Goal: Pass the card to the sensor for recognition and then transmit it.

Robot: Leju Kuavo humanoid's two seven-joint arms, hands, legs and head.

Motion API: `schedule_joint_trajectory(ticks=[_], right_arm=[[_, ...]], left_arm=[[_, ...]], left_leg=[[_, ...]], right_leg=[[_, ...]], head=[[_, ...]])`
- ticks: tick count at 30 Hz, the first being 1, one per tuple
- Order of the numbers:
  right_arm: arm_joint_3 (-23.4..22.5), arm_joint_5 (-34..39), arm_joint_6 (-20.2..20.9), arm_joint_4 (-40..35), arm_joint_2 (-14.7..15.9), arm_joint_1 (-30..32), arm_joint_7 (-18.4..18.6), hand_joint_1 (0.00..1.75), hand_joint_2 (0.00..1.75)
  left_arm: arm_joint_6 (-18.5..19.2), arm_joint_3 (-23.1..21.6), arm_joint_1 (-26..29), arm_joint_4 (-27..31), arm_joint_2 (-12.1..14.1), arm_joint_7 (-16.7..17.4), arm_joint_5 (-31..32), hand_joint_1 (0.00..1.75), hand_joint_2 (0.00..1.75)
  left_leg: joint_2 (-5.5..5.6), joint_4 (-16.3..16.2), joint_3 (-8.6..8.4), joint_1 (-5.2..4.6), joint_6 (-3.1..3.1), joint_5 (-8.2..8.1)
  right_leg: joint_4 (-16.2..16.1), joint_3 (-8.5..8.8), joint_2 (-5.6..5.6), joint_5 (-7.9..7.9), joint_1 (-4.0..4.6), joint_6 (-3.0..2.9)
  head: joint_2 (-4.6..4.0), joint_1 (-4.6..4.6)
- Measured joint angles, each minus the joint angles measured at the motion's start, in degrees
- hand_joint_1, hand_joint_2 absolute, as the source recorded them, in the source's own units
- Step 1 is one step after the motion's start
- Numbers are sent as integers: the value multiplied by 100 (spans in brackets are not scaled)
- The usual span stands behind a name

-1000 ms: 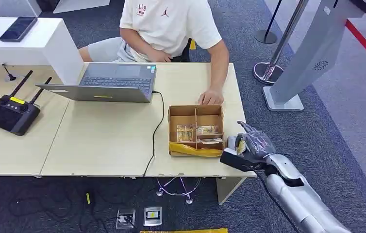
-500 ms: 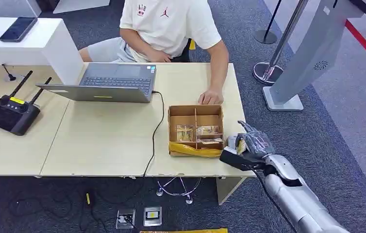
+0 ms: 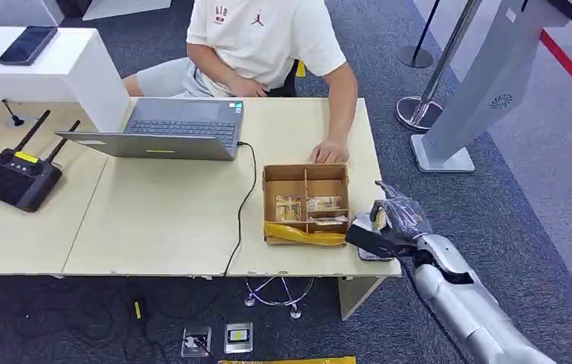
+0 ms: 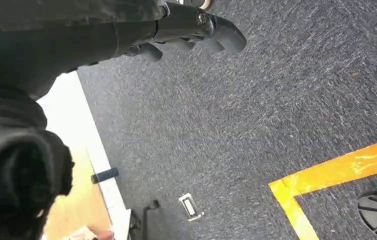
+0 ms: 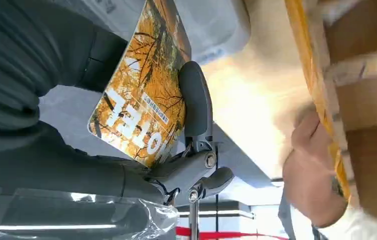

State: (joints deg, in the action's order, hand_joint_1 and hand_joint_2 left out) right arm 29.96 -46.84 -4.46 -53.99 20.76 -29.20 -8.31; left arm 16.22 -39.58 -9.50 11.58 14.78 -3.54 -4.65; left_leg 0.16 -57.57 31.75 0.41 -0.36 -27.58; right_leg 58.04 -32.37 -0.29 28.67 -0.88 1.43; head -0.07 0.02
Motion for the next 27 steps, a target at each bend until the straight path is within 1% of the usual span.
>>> schedule_joint_trajectory(ticks=[1, 5, 7, 10, 11, 12, 13, 16, 19, 20, 27], right_arm=[[-28, 0, -2, -30, 15, -78, 0, 164, 175], [-164, -72, 72, -138, 59, -623, -37, 166, 175], [-223, -140, 120, -179, 68, -966, -107, 162, 175], [-312, -195, 149, -225, 63, -1404, -214, 168, 175], [-319, -212, 153, -225, 59, -1531, -258, 166, 175], [-317, -225, 160, -225, 52, -1656, -282, 169, 175], [-317, -247, 157, -225, 31, -1765, -326, 166, 175], [-306, -365, 131, -208, -76, -2080, -426, 164, 175], [-273, -496, 98, -151, -240, -2339, -529, 168, 175], [-255, -531, 85, -107, -304, -2427, -557, 164, 175], [-144, -640, 33, 484, -739, -2952, -713, 168, 175]], left_arm=[[0, 0, -1, 0, 0, 0, 26, 0, 0], [0, 0, -24, 0, 0, -2, 118, 0, 0], [0, 0, -40, 0, -2, -2, 168, 0, 0], [0, 0, -72, 0, -2, -2, 232, 0, 0], [0, 0, -83, 0, -2, -2, 247, 0, 0], [0, 0, -96, 0, -2, -2, 264, 0, 0], [0, 0, -111, 0, -2, -2, 286, 0, 0], [0, 0, -165, 2, -2, -2, 337, 0, 0], [0, 0, -213, 4, -2, -2, 380, 0, 0], [0, 0, -226, 4, -2, -2, 404, 0, 0], [0, -17, -333, 4, 9, -2, 544, 0, 0]], left_leg=[[-1, 0, 0, 0, 0, 0], [-5, 0, -1, -1, 2, 2], [-8, -1, -3, -1, 2, 3], [-7, -1, -2, 0, 2, 4], [-7, -1, -1, 0, 2, 4], [-7, -1, 1, 0, 2, 4], [-7, -1, 1, 0, 2, 4], [-7, -1, 2, 1, 2, 3], [-6, 0, 5, 2, 2, 3], [-6, 0, 5, 2, 2, 3], [-5, 0, 5, 2, 2, 4]], right_leg=[[0, -2, 2, 0, 0, 0], [1, -2, 5, -5, -1, 0], [1, -2, 5, -5, 0, 0], [2, 0, 1, -5, 0, 0], [2, -1, 1, -5, 0, 0], [3, -1, 1, -5, 0, 0], [4, -2, 2, -5, 0, 0], [4, -3, 3, -4, 1, -1], [5, -3, 1, -4, 1, -1], [5, -4, 2, -4, 1, -1], [5, -4, 0, -4, 2, -1]], head=[[0, 0], [0, 0], [0, -2], [0, 0], [0, -2], [0, 0], [0, 0], [0, 0], [0, -2], [0, 0], [0, 0]])
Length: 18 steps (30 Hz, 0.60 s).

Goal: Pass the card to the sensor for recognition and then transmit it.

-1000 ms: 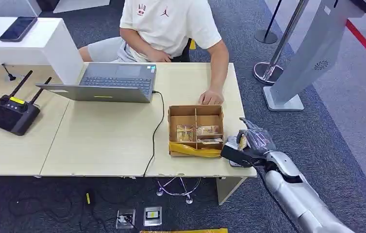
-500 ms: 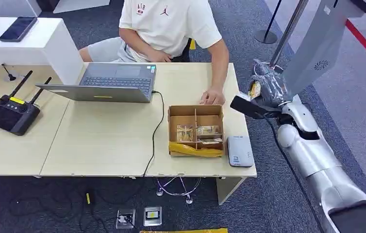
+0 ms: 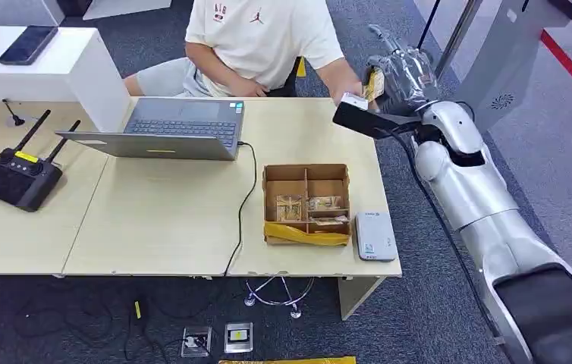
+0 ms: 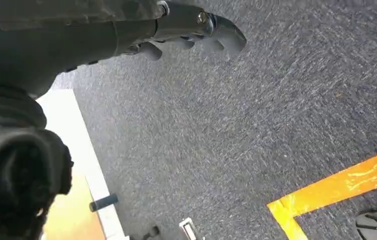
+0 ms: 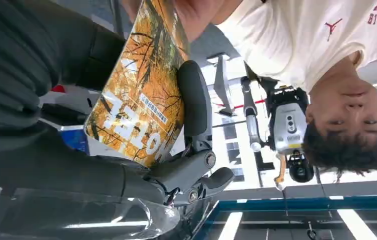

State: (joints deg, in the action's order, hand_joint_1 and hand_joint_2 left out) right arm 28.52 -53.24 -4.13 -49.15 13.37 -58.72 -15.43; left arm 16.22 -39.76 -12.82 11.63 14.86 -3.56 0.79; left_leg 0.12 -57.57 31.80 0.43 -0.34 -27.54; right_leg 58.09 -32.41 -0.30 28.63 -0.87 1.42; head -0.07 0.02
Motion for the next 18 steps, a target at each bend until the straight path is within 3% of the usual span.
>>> schedule_joint_trajectory(ticks=[6, 7, 8, 10, 11, 18], right_arm=[[114, -96, -41, 585, -288, -153, -52, 155, 175], [142, -114, -41, 662, -337, -166, -61, 101, 175], [162, -153, -46, 743, -391, -185, -59, 70, 175], [199, -203, -72, 964, -494, -251, -15, 10, 175], [221, -210, -90, 1040, -527, -278, -4, 0, 175], [315, -227, -300, 1633, -745, -432, 160, 0, 175]], left_arm=[[0, -4, -60, 0, 39, 0, 39, 0, 0], [0, -4, -64, 0, 46, 0, 41, 0, 0], [0, -4, -68, 0, 55, 0, 41, 0, 0], [0, -4, -75, 0, 63, 0, 37, 0, 0], [0, -4, -75, 0, 70, 0, 37, 0, 0], [0, -4, -73, 0, 98, 7, 17, 0, 0]], left_leg=[[1, 0, 0, 0, 0, 0], [1, 0, 0, 0, 0, 0], [1, 0, 0, 0, 0, 0], [1, 0, 0, 0, 0, 0], [0, 0, -1, 1, 0, 0], [1, -1, -2, 1, 1, 0]], right_leg=[[0, 0, 0, 0, 0, 0], [0, 0, 1, 0, 0, 0], [0, -1, 1, 0, 0, 0], [0, -1, 1, 0, 0, 0], [0, -1, 1, 0, 1, 0], [0, 0, 1, 0, 1, 0]], head=[[0, -2], [0, -2], [0, 0], [0, 0], [0, -2], [0, 0]])
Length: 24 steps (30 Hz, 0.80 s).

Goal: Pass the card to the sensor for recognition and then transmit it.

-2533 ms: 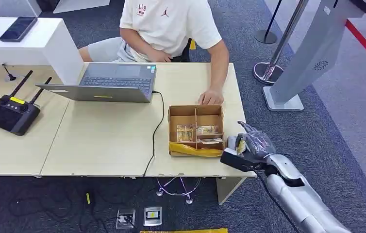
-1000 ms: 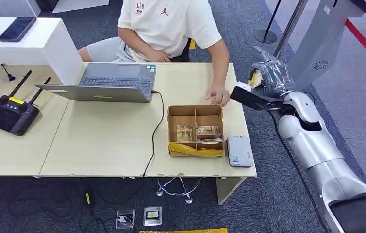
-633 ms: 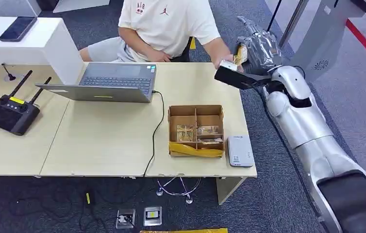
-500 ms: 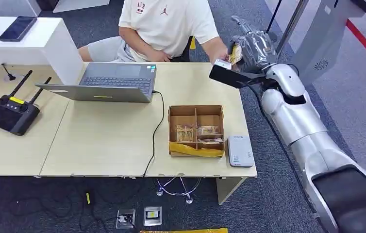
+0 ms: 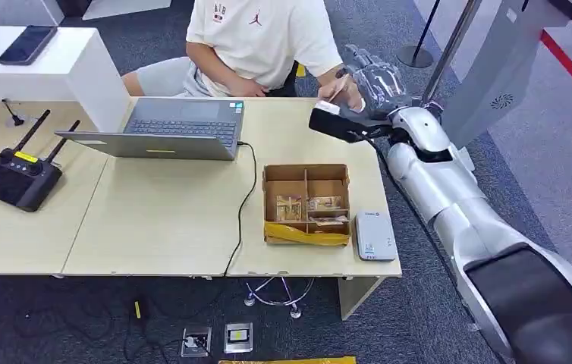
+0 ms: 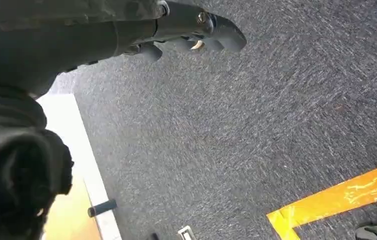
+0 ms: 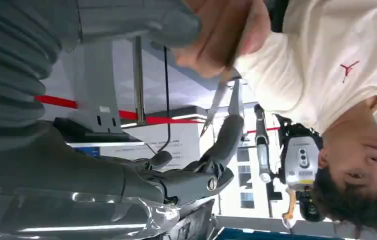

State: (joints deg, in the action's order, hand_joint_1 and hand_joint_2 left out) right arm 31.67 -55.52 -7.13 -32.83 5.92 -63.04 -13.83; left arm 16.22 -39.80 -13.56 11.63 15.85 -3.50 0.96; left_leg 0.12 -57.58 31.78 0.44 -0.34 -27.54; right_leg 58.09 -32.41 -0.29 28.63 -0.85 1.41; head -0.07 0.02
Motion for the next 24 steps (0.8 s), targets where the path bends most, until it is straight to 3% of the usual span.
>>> schedule_joint_trajectory(ticks=[6, 14, 24], right_arm=[[20, 81, -334, 301, -65, 9, 28, 0, 175], [-7, 645, -295, 397, 59, 153, -232, 0, 175], [-493, 1624, 168, -323, 1028, 1306, 15, 0, 175]], left_arm=[[0, 0, 8, 0, 7, 24, -70, 0, 0], [0, 2, 139, 0, 4, 22, -230, 0, 0], [0, 13, 377, 0, 4, 17, -446, 0, 0]], left_leg=[[0, 0, 1, 0, 0, 0], [-3, -2, -2, -1, 0, -1], [1, -3, -1, -3, -3, -4]], right_leg=[[0, -2, 0, 0, 0, 0], [-3, -7, 7, 0, 0, -1], [-11, -3, 0, 1, -2, 0]], head=[[0, -2], [0, 0], [0, 0]])
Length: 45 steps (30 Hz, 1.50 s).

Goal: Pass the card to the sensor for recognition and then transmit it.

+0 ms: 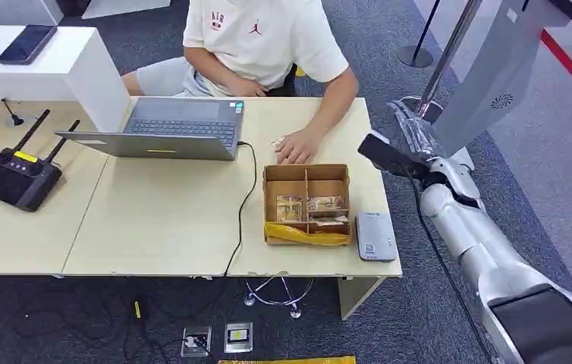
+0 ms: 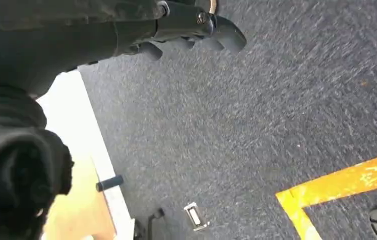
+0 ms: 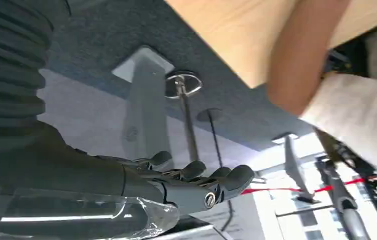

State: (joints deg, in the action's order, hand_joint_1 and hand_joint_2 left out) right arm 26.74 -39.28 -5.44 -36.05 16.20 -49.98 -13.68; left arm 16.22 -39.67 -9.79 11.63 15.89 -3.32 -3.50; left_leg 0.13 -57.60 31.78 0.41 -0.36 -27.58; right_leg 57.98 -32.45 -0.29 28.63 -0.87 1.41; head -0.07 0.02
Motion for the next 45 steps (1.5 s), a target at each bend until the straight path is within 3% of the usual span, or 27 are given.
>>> schedule_joint_trajectory(ticks=[9, 19, 23, 36, 45], right_arm=[[-580, -35, 57, -538, 757, 870, 149, 0, 175], [-1052, -262, 588, -1192, 1199, 1501, 341, 0, 175], [-1203, -526, 1269, -1603, 1267, 1802, 398, 0, 175], [-1221, -747, 2466, -2825, 1184, 2356, 759, 0, 175], [-1070, -734, 2586, -3691, 1081, 2688, 951, 0, 175]], left_arm=[[0, 50, 31, 0, -2, 0, -50, 0, 0], [0, 94, 31, 0, -4, 0, 31, 0, 0], [0, 94, 28, 0, -15, 0, 70, 0, 0], [0, 94, 13, 0, -59, 0, 131, 0, 0], [0, 94, -8, 0, -74, 0, 175, 0, 0]], left_leg=[[-2, 1, 0, 2, 5, -5], [-2, 1, 2, 2, 5, -5], [-2, 2, 3, 2, 5, -5], [-2, 3, 3, 6, 5, -5], [-2, 3, 2, 6, 6, -5]], right_leg=[[0, -1, 1, 0, 2, 0], [1, -1, 3, 0, 2, 0], [1, 0, 2, 0, 2, 0], [1, 2, 1, 1, 6, -1], [1, 2, 1, 1, 6, -1]], head=[[0, -2], [0, 0], [0, 0], [0, 0], [0, 0]])
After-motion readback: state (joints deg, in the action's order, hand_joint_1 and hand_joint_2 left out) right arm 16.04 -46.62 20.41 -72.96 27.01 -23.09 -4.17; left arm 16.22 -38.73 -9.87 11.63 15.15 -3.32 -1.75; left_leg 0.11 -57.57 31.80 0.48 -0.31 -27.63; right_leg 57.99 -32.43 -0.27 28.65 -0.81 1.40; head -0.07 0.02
